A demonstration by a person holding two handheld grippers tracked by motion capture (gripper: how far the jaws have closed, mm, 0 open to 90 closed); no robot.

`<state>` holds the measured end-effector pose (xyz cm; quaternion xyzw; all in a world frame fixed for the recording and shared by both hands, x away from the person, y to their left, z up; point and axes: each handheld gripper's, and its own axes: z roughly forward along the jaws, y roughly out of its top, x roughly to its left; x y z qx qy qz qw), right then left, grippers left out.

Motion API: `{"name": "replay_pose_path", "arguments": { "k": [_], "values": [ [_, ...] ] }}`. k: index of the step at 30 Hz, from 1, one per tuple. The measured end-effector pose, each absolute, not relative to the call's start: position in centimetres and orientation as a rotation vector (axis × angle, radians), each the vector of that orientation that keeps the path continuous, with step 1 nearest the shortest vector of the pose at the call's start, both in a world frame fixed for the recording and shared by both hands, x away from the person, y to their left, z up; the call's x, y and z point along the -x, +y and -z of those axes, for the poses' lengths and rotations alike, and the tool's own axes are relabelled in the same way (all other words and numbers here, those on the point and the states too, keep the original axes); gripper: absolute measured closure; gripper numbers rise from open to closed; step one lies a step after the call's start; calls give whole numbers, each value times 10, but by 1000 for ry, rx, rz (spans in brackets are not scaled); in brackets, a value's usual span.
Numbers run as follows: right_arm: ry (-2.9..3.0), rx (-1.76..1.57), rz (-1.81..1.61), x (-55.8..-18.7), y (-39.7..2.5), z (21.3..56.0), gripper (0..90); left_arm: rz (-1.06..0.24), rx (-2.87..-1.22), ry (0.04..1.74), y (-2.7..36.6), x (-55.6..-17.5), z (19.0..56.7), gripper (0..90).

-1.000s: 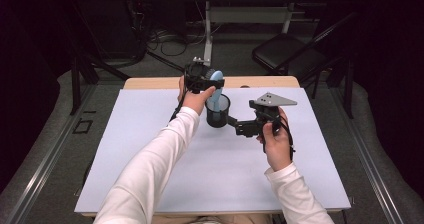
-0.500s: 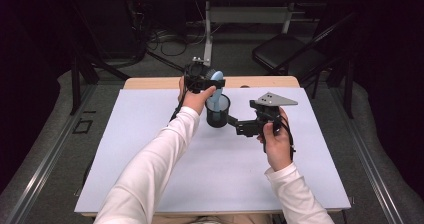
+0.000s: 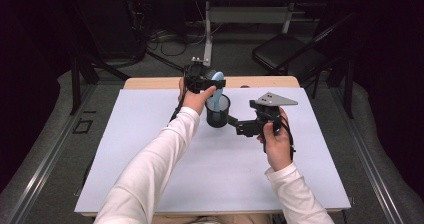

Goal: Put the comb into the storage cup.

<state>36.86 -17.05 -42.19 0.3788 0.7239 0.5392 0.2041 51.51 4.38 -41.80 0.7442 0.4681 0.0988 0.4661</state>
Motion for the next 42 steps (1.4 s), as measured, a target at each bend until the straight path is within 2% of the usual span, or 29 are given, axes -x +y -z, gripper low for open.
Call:
{"name": "replay_pose_path", "arguments": {
  "k": [12, 18, 26, 42],
  "values": [
    [2020, -1056, -1503, -369, -170, 422, 19, -231, -1810, 1165, 44, -516, 420, 156],
    [2022, -1054, -1503, -369, -170, 422, 19, -229, -1809, 1171, 44, -516, 420, 139],
    [2022, -1056, -1503, -369, -170, 422, 19, -236, -1805, 1180, 45, -516, 419, 15],
    [2023, -1057, -1499, -368, -169, 422, 19, -222, -1804, 1173, 45, -515, 419, 4]
  ]
}}
